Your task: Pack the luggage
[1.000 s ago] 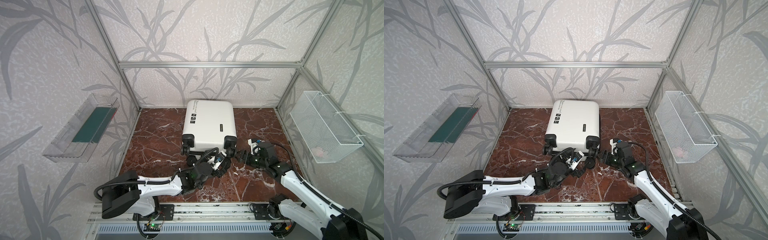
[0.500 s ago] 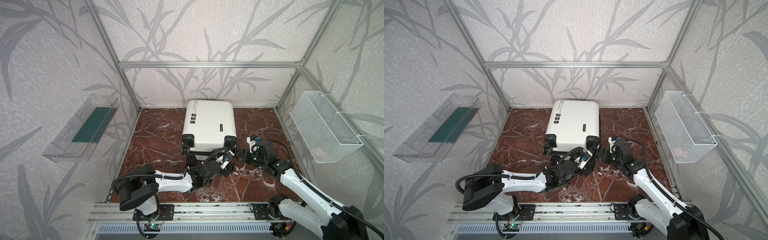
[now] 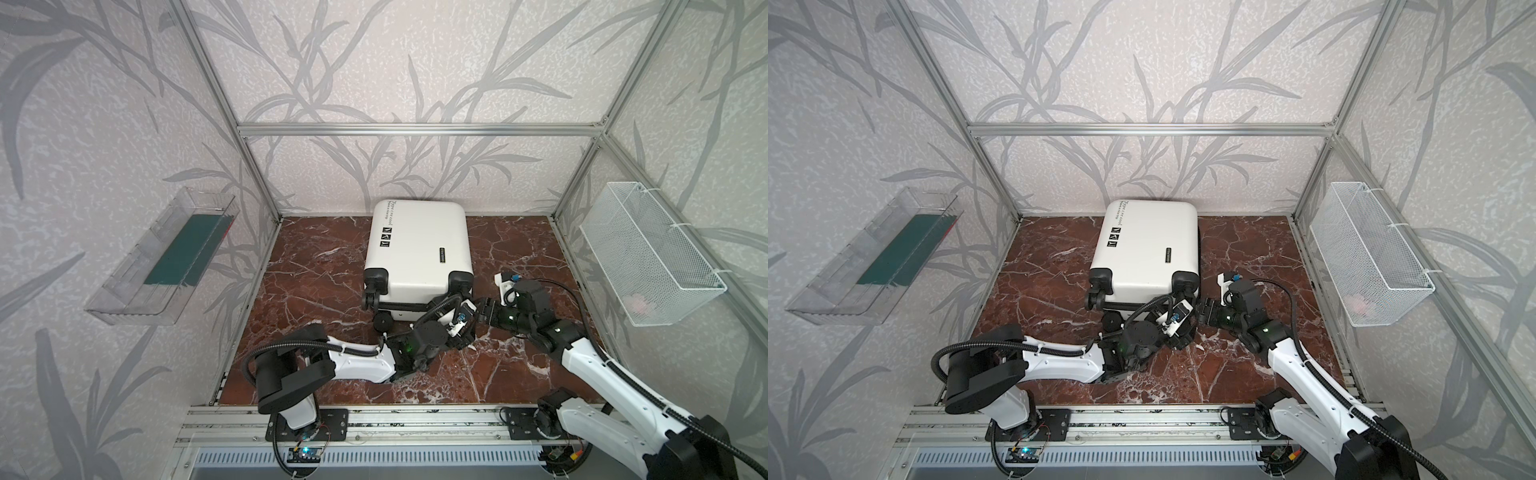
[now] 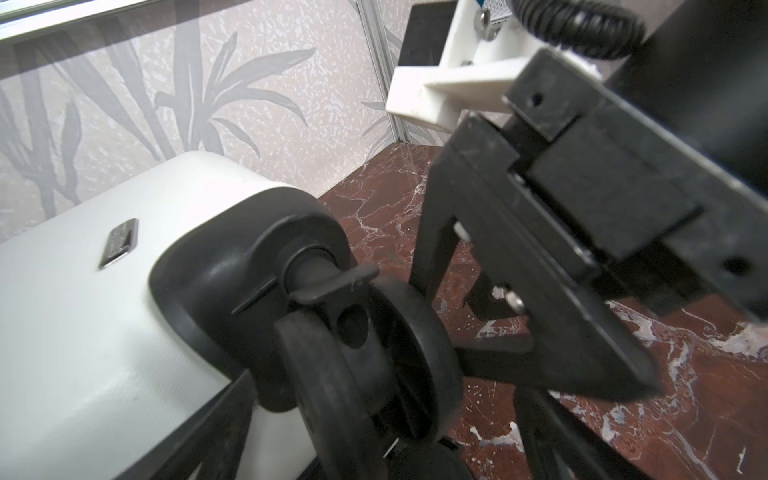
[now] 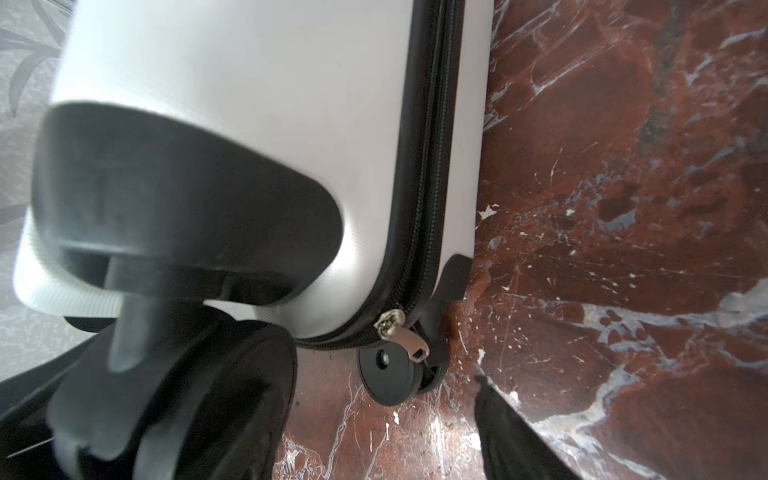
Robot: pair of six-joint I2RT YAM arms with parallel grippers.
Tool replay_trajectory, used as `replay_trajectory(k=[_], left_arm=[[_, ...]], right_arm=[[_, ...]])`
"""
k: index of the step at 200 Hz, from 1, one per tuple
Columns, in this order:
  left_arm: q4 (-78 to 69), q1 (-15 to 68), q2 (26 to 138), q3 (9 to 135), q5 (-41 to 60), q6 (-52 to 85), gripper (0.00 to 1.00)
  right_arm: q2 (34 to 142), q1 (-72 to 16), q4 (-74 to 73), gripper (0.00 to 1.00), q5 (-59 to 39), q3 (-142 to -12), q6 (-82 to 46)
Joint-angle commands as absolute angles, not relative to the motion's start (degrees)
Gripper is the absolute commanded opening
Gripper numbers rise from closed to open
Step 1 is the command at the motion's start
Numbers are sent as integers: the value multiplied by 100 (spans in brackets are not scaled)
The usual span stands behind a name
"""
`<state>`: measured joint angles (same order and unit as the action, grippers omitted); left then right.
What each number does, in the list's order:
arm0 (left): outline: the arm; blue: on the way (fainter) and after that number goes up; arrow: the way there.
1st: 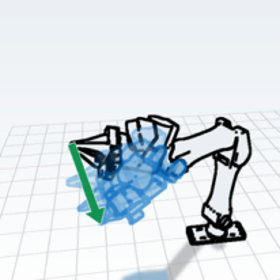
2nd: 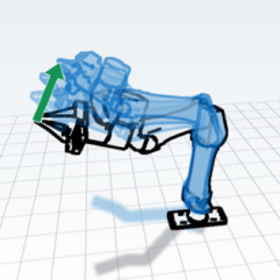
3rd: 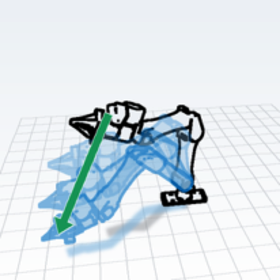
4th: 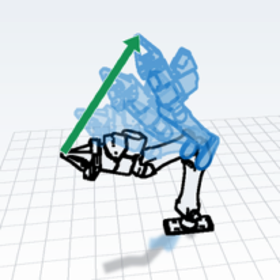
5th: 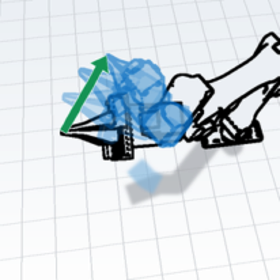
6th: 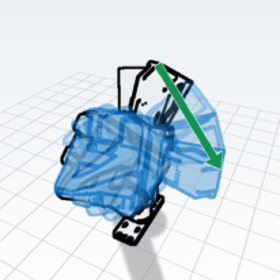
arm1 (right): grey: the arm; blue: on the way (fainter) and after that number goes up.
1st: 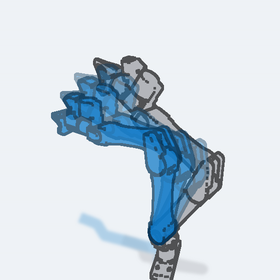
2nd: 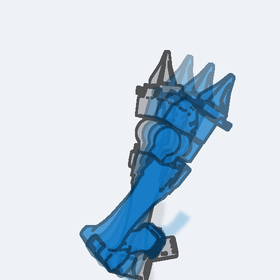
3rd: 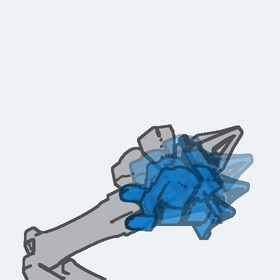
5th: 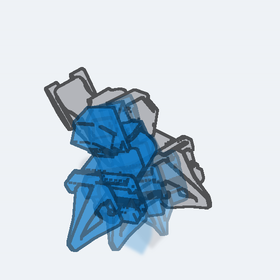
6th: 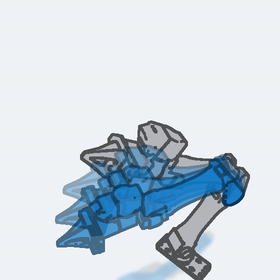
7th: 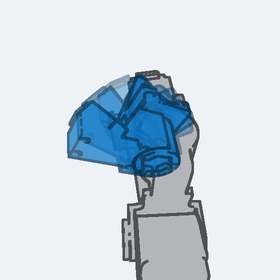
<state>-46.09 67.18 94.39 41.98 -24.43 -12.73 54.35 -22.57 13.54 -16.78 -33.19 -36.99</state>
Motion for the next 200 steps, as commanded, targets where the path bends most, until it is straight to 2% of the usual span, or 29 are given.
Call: replay_trajectory(k=[1,67,142,172,200], left_arm=[[-4952,6430,9324,4275,-3076,-1519,99],[-4804,6178,9036,4112,-2883,-1736,99],[-4891,6147,8625,3513,-2995,-1386,99],[-4852,6144,8234,3114,-3081,-1184,99],[-4799,6142,7992,2880,-3095,-1059,99]], right_arm=[[5219,-2265,1562,73,-1446,-3558,-3442],[5027,-2078,1762,72,-1295,-3501,-3393],[5502,-2083,1405,71,-1596,-3605,-3402],[5736,-2082,1221,69,-1820,-3754,-3418],[6071,-2135,1014,63,-2077,-3946,-3522]])
